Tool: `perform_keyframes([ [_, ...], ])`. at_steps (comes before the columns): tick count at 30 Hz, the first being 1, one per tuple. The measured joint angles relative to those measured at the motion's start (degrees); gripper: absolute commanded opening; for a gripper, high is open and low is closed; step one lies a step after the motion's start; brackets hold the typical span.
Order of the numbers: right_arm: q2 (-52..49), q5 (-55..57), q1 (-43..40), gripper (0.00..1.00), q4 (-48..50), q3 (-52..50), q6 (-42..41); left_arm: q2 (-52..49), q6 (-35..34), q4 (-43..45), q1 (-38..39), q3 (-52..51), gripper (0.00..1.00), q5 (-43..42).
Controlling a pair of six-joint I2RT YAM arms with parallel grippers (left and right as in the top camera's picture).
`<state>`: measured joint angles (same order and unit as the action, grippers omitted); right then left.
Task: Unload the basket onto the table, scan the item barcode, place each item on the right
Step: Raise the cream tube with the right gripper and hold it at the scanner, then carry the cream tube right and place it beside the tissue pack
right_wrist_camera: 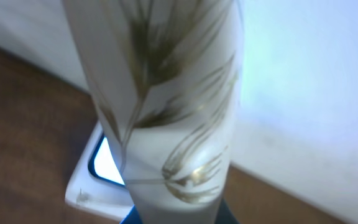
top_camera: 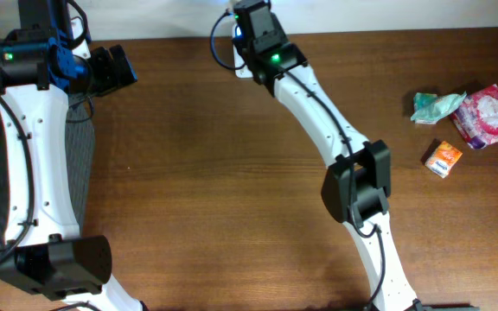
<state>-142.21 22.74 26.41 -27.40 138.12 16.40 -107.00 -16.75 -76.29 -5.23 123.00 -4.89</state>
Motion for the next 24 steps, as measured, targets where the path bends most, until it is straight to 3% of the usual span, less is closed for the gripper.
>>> perform_keyframes([
  [7, -7.76, 4.83, -0.72, 0.04, 18.18, -0.02, 7.45, 0.0, 0.02, 0.0, 0.0, 0.0, 0.99, 0.0],
  [16, -8.85, 12.37, -0.9, 0.04, 25.83, -0.02, 11.82, 0.02, 0.02, 0.02, 0.0, 0.0, 0.99, 0.02],
  [19, -8.28, 14.88, -1.55, 0.04, 21.29, -0.02, 9.09, 0.02, 0.0, -0.02, 0.0, 0.0, 0.99, 0.02],
  [24, -2.99, 15.32, -6.84, 0.04, -0.07, -0.15, 2.49, 0.02, 0.02, 0.0, 0.0, 0.0, 0.99, 0.04],
])
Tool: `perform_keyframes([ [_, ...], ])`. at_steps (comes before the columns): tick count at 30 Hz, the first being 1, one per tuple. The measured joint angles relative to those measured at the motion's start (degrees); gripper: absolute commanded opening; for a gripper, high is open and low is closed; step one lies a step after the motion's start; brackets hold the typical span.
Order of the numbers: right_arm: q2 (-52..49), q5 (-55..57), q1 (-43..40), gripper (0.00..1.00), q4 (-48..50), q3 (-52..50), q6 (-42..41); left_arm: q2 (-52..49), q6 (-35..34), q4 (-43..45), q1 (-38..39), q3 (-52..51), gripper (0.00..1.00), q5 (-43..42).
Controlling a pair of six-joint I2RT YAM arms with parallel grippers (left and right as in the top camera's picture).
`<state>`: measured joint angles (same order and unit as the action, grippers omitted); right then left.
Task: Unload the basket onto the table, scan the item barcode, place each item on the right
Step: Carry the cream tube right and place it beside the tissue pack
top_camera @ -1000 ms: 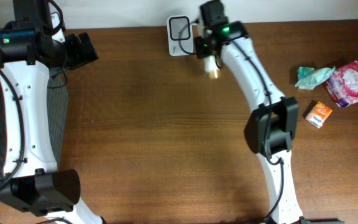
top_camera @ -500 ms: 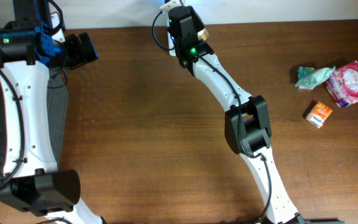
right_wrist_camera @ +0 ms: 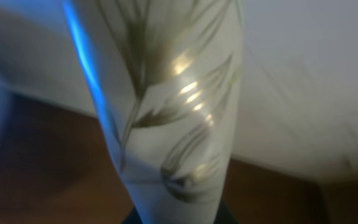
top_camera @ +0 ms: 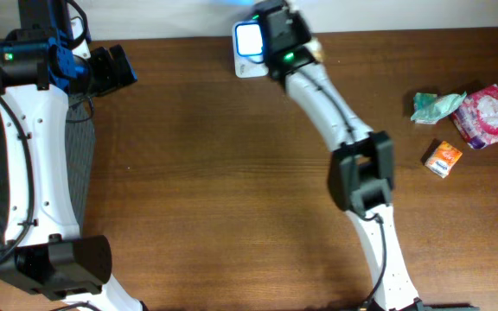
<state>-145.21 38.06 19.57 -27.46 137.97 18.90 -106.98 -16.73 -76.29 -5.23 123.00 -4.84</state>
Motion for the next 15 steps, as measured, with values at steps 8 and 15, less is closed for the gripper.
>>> perform_keyframes([
  [8, 7.37, 0.5, -23.85, 0.04, -37.46, 0.72, -19.02, 0.0, -0.02, 0.02, 0.0, 0.0, 0.99, -0.04],
  [15, 7.37, -12.61, -37.42, 0.14, -45.86, 0.57, -24.76, 0.0, -0.02, 0.0, 0.0, 0.0, 0.99, -0.02],
])
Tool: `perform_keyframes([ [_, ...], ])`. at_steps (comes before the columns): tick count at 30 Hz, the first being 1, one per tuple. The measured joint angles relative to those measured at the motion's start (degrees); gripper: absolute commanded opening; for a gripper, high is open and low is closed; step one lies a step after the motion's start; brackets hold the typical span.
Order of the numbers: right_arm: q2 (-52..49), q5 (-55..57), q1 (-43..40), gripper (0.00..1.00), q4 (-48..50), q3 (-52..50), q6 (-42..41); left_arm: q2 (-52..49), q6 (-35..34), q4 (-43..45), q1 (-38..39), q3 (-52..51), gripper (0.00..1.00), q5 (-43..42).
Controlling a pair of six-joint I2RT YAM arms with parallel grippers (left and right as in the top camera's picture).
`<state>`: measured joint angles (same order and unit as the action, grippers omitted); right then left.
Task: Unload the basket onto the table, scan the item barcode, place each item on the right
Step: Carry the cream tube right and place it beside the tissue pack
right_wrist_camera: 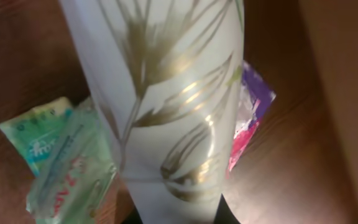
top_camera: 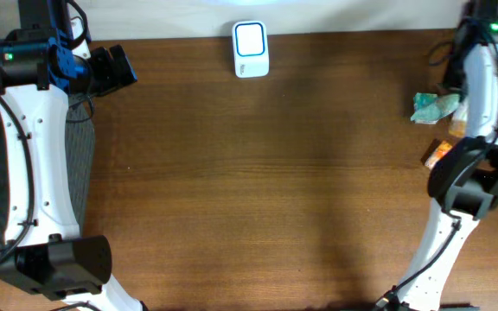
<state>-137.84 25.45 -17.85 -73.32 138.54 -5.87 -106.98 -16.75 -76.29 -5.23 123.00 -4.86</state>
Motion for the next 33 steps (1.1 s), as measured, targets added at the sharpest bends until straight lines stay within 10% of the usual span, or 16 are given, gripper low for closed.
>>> perform_keyframes([
  [7, 0.02, -4.72, -2.4, 0.66, -0.26, 0.0, -0.9, 0.0, 0.0, 0.0, 0.0, 0.0, 0.99, -0.02],
  [16, 4.55, -6.49, -2.32, 0.71, -8.44, 0.0, -6.05, 0.0, 0.02, 0.02, 0.0, 0.0, 0.99, 0.0],
  [33, 49.68, -14.6, 10.69, 0.78, -23.58, -5.05, -7.45, 0.0, 0.0, -0.04, 0.0, 0.0, 0.99, -0.02],
])
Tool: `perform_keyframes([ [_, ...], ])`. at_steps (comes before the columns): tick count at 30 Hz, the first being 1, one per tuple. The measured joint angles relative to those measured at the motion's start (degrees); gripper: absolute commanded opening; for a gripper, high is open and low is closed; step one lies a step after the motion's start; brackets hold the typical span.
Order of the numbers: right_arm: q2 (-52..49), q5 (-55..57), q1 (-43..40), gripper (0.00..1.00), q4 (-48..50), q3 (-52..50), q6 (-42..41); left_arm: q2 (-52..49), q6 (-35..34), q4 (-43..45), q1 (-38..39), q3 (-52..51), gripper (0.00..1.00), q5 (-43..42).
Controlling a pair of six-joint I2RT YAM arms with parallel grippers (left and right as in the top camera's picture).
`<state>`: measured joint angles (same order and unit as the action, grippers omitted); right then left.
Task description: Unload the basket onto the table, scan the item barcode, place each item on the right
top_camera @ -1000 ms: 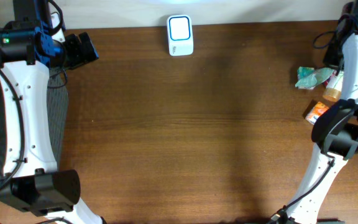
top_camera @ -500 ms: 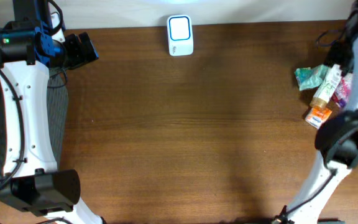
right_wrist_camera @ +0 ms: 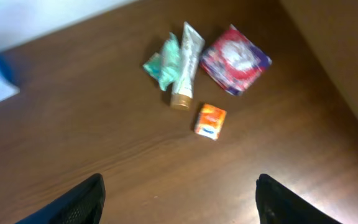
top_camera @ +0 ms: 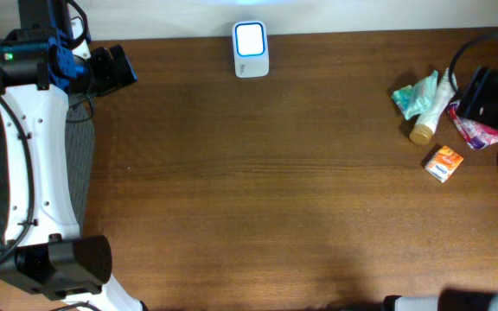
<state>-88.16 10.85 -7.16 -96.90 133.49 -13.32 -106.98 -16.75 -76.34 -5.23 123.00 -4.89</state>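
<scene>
The white tube with gold leaf print and a gold cap (top_camera: 430,108) (right_wrist_camera: 184,62) lies flat on the table at the right, touching a green packet (top_camera: 414,93) (right_wrist_camera: 164,62). The white scanner (top_camera: 251,49), its window lit, stands at the table's back edge. My right gripper (top_camera: 484,99) (right_wrist_camera: 180,190) is open and holds nothing. It hangs above the table with the tube ahead of it. Its dark fingertips (right_wrist_camera: 82,200) stand wide apart. My left gripper (top_camera: 115,69) is at the far back left, far from everything.
A red and purple packet (top_camera: 481,131) (right_wrist_camera: 235,59) lies right of the tube, partly under my right gripper in the overhead view. A small orange box (top_camera: 443,161) (right_wrist_camera: 211,121) sits in front of the tube. The table's right edge (right_wrist_camera: 328,81) runs close by.
My right gripper was shut on the white tube over the packets at the right. Now the tube lies on the table by the green packet. The gripper is open and higher up.
My right gripper held the tube over the scanner at the back edge. Then it held it just right of the scanner, whose lit window showed. Then it held the tube above the packets at the far right. Now the tube lies there and the gripper is open.
</scene>
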Motion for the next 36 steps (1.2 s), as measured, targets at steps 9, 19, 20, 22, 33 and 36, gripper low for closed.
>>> perform_keyframes([
  [9, 28.35, -1.4, 6.95, 0.99, -0.09, -18.95, -0.24, 0.0, 0.02, 0.09, 0.0, 0.0, 0.99, 0.02],
  [19, 32.83, -10.82, 7.02, 0.99, -0.07, -19.96, -0.22, 0.0, 0.0, 0.04, 0.0, 0.0, 0.99, 0.0],
  [20, 32.83, -10.84, 7.02, 0.99, -0.07, -20.0, -0.24, 0.0, 0.0, 0.04, 0.0, 0.0, 0.99, 0.02],
  [22, 32.83, -10.95, 7.02, 0.99, -0.07, -20.11, -0.22, -0.02, 0.0, 0.04, 0.0, 0.0, 0.99, 0.02],
  [33, 40.17, -12.04, 7.1, 0.99, 7.34, -41.77, -0.11, 0.0, 0.0, 0.04, 0.0, 0.0, 0.99, 0.02],
  [36, 50.58, -12.02, 7.17, 0.99, 17.84, -55.67, 0.24, 0.0, 0.0, 0.0, 0.0, 0.0, 0.99, 0.02],
])
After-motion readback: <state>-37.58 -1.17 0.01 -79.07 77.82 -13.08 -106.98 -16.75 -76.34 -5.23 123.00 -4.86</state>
